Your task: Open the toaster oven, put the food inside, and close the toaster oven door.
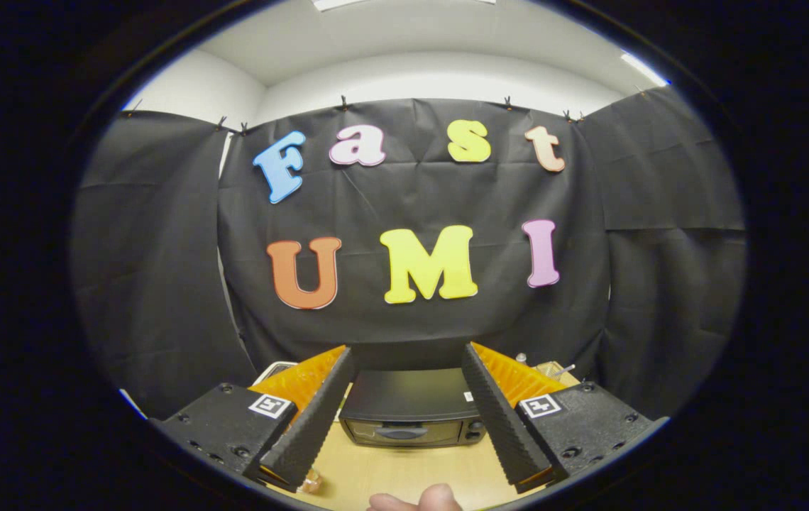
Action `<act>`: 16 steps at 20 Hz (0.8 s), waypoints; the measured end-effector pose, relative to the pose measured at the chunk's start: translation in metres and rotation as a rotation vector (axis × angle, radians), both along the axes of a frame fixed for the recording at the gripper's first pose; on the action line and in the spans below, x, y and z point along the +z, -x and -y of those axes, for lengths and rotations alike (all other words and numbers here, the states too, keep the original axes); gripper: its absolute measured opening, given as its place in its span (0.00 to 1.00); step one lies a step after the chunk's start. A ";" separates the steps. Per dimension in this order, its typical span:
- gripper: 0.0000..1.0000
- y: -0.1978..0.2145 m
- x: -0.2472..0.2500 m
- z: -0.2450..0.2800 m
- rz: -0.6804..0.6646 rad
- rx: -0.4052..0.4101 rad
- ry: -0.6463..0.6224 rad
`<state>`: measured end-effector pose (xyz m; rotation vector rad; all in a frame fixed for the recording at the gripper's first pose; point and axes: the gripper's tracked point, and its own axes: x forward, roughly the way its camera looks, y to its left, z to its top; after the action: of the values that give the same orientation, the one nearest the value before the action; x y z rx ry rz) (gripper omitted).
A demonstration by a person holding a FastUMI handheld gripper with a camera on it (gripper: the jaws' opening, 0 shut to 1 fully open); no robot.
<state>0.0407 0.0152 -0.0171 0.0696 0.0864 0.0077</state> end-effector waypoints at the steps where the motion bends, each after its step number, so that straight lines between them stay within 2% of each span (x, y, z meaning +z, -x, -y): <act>1: 1.00 -0.003 -0.004 0.000 -0.009 -0.001 -0.010; 5: 1.00 -0.020 -0.028 0.004 -0.043 -0.004 -0.024; 11: 1.00 -0.074 -0.091 -0.006 -0.133 0.009 0.000; 16: 1.00 -0.128 -0.173 -0.017 -0.249 0.020 0.049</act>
<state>0.1692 0.0325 -0.1903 0.0204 0.3361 0.0165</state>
